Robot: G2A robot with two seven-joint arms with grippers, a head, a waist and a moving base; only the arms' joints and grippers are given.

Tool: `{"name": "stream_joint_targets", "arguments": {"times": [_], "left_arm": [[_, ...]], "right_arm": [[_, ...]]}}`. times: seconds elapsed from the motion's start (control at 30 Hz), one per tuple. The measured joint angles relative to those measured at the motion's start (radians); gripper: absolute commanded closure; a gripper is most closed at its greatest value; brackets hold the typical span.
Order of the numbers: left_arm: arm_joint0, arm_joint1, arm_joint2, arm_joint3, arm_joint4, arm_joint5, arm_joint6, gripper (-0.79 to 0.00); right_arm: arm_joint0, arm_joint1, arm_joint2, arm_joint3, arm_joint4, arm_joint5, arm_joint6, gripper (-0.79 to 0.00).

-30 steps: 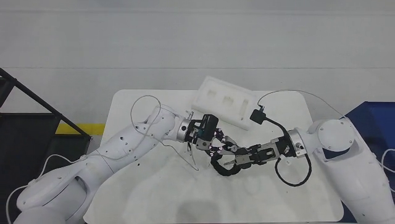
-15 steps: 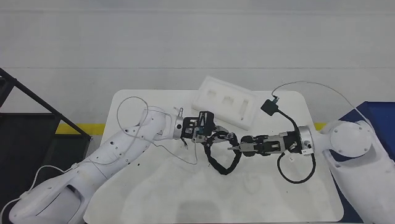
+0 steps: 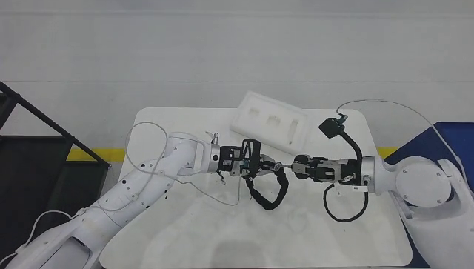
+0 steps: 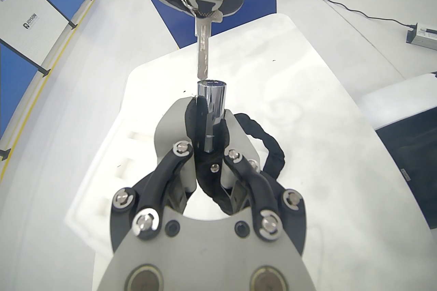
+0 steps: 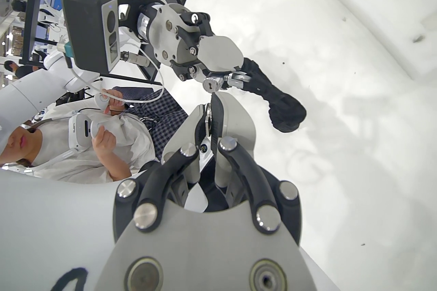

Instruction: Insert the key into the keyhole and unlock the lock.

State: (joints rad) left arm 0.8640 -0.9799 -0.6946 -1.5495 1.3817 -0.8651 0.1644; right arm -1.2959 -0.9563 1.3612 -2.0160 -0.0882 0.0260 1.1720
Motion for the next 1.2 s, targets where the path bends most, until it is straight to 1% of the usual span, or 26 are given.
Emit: {"name": "stream_joint_targets", "arguments": {"times": [0.17,0.3,0.43,0.7,0.87,1.2], "left_arm": [[0.001,-0.004,-0.007,-0.005,0.008,0.005,-0.042,0.0],[0.0,-0.008,-0.013,-0.01,0.025,0.025,-0.09,0.0],[0.0,-0.009,-0.022,-0.019,0.053,0.042,-0.107,0.0],[-0.013,-0.013,-0.029,-0.001,0.147,0.039,-0.033,0.0],[-0.022,-0.018,-0.025,0.011,0.189,0.031,0.033,0.0],[-0.028,-0.025,-0.03,0.023,0.208,0.006,0.1,0.0]], "right_arm": [[-0.008,0.004,0.004,-0.007,-0.019,0.013,-0.015,0.0],[-0.01,0.006,0.013,-0.005,-0.034,0.05,-0.022,0.0],[-0.01,0.006,0.013,-0.005,-0.033,0.049,-0.022,0.0],[-0.019,0.006,0.01,-0.009,-0.032,0.047,-0.035,0.0],[-0.024,0.009,0.0,-0.053,-0.043,0.061,-0.026,0.0],[-0.036,0.014,-0.012,-0.121,-0.083,0.073,-0.051,0.0]]}}
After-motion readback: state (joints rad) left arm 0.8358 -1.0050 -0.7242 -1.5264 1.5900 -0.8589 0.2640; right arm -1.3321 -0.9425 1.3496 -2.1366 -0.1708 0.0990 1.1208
